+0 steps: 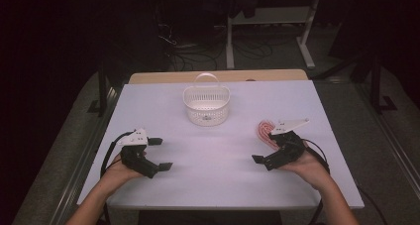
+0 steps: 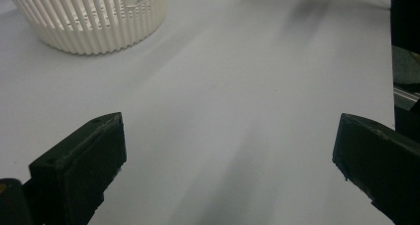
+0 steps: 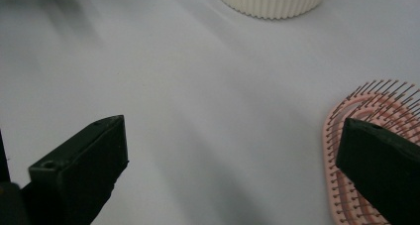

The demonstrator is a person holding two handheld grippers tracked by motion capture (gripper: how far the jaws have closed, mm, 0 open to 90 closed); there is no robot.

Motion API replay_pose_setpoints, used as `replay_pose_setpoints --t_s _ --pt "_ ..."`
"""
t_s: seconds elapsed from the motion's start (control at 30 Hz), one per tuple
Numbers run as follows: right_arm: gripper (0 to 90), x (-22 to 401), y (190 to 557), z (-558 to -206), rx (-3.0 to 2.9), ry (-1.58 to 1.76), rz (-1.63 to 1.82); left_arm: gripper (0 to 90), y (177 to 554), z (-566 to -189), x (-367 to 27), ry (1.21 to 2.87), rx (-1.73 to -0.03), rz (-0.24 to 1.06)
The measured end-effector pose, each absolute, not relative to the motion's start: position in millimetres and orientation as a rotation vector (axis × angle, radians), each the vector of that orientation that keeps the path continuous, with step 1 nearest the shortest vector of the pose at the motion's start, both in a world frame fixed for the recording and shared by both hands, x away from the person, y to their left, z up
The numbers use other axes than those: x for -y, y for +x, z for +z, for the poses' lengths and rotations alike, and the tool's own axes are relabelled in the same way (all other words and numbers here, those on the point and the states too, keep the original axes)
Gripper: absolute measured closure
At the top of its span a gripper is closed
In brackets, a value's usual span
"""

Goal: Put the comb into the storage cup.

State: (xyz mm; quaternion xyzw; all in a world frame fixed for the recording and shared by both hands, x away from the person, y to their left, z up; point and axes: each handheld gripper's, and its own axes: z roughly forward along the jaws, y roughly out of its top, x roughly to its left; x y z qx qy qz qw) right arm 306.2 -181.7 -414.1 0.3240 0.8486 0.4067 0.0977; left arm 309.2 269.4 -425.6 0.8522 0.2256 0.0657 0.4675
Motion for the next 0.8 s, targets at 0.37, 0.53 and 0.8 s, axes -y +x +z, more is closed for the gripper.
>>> replay_pose_setpoints --t_s 0.37,0.53,0.8 --pt "0.0 188 316 -399 -2.492 0.971 1.202 0.0 311 -424 -272 2.08 -0.563 0.165" --pt "0.0 190 321 -393 -2.48 0.977 1.198 0.0 312 -424 -271 2.08 -0.558 0.163" --pt "0.0 192 326 -390 -2.485 1.0 1.165 0.1 312 -422 -272 2.071 -0.564 0.164"
